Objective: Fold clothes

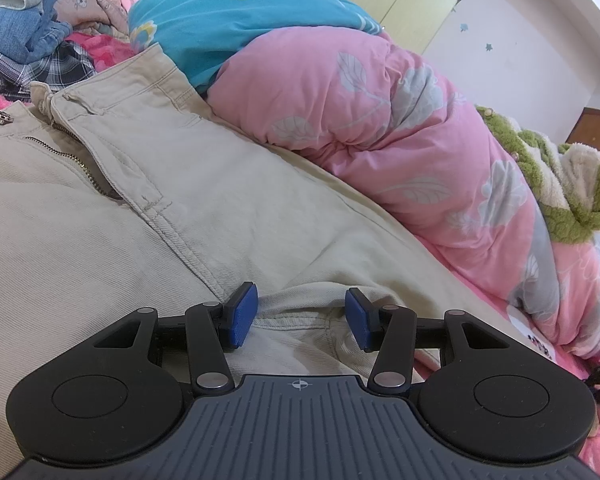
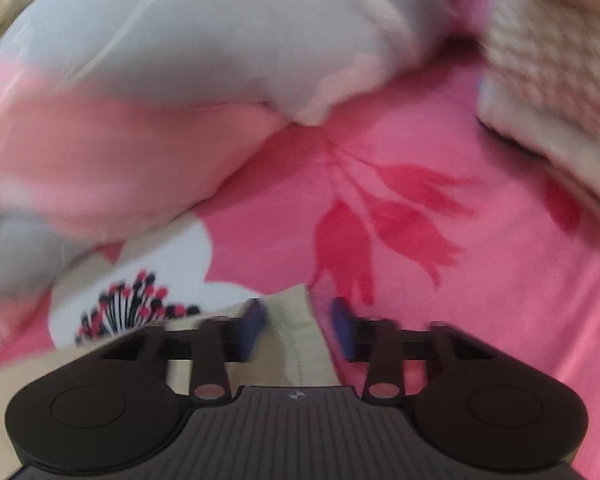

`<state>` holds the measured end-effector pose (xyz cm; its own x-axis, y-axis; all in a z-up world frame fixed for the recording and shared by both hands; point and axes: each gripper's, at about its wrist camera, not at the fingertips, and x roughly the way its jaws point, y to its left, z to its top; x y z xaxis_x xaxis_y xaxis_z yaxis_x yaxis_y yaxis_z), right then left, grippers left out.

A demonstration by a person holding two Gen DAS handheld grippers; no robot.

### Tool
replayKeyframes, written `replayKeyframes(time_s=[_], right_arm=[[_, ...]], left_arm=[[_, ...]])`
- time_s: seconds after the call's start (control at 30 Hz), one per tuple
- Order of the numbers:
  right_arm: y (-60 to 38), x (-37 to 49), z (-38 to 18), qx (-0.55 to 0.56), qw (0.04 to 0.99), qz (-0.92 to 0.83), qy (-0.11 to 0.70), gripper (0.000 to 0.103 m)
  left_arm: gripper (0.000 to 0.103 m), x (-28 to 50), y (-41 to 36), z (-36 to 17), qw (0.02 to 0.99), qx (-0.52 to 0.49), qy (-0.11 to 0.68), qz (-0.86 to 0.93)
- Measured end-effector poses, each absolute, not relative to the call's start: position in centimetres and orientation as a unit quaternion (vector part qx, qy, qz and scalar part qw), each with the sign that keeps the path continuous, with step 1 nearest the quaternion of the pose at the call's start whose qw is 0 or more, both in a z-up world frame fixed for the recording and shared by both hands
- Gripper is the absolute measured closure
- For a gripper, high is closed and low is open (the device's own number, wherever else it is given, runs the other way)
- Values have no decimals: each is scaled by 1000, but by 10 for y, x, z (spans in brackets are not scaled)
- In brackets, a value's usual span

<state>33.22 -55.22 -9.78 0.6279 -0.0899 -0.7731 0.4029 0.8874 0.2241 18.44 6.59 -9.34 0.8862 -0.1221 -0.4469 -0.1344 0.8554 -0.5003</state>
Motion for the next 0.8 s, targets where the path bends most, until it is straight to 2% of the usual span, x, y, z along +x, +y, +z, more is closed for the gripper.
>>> replayKeyframes(time_s=[0.03,0.07,0.23,0.37,0.43,0.47,0.5,0.57,0.67,0.8], right_arm=[[-547,332,-96,174,888,-136,402,92],[-546,331,-92,168,896,-140,386,94],[-539,340,-76,138,922,-158,327,95],[-534,363,-91,123,915,-180,339,95],[-535,369,-105,124,905,-195,357,91],[-536,371,-109,126,902,-202,361,86],[-537,367,-106,131,901,-212,355,72],[-542,356,-98,145,896,-237,345,62],[-553,323,-77,192,896,-236,323,61],[-536,266,-37,236,907,-170,304,61]], left_arm=[[54,185,66,-93,933,-269,238,3],[54,185,66,-94,933,-269,238,3],[54,185,66,-94,933,-269,239,3],[54,185,66,-94,933,-269,239,3],[54,185,66,-94,933,-269,238,4],[54,185,66,-94,933,-269,238,4],[54,185,66,-94,933,-269,238,4],[54,185,66,-94,933,-270,238,4],[53,184,66,-90,932,-272,238,7],[42,164,72,-68,927,-304,220,9]])
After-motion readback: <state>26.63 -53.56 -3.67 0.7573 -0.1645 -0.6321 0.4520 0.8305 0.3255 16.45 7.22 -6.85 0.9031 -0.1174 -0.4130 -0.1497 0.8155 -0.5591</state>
